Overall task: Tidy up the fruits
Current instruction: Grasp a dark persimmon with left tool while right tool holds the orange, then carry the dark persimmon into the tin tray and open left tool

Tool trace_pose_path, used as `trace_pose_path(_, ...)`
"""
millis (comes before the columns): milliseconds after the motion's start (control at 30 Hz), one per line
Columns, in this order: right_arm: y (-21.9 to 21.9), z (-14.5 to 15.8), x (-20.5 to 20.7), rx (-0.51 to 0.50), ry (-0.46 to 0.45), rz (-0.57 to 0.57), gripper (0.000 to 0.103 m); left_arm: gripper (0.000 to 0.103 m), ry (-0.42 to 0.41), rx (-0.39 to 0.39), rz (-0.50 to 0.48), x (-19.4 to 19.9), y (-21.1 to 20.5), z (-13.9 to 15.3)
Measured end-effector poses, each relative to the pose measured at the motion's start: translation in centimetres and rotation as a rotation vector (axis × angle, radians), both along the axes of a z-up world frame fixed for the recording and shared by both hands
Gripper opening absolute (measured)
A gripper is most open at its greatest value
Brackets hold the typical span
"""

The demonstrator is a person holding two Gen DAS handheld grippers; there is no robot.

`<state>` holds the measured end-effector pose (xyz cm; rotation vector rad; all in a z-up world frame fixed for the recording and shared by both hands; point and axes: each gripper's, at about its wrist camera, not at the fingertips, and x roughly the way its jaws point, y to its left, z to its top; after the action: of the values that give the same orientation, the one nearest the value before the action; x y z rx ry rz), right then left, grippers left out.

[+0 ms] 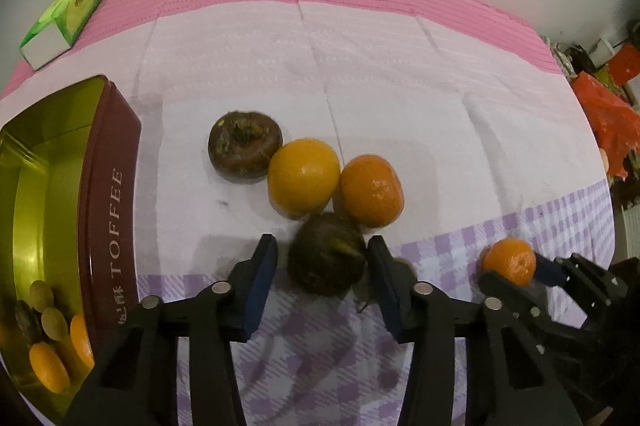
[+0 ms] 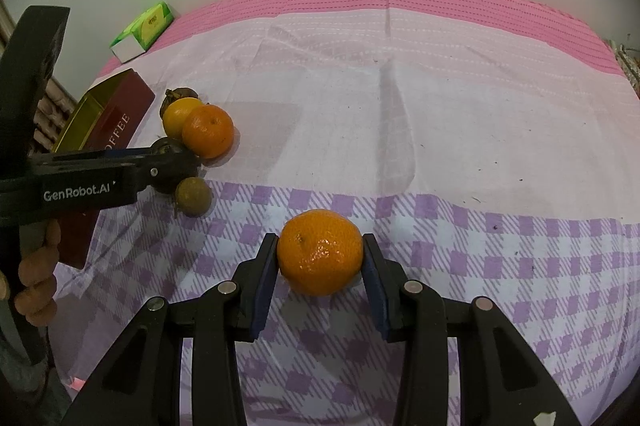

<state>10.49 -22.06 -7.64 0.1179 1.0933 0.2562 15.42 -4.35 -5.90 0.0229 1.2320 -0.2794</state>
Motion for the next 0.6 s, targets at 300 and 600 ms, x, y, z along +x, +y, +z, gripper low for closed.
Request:
trace_pose_path(300, 0.1, 0.0, 0.0, -0.001, 0.0, 0.001, 0.038, 0.044, -0.008, 0.003, -0.002, -0.4, 0.3, 0.0)
trace_pose_path(600, 0.2, 0.0, 0.0, -0.012, -0.005, 0.009, 0.038, 0.044, -0.055, 0.008, 0.009, -1.6, 1.5, 2.5)
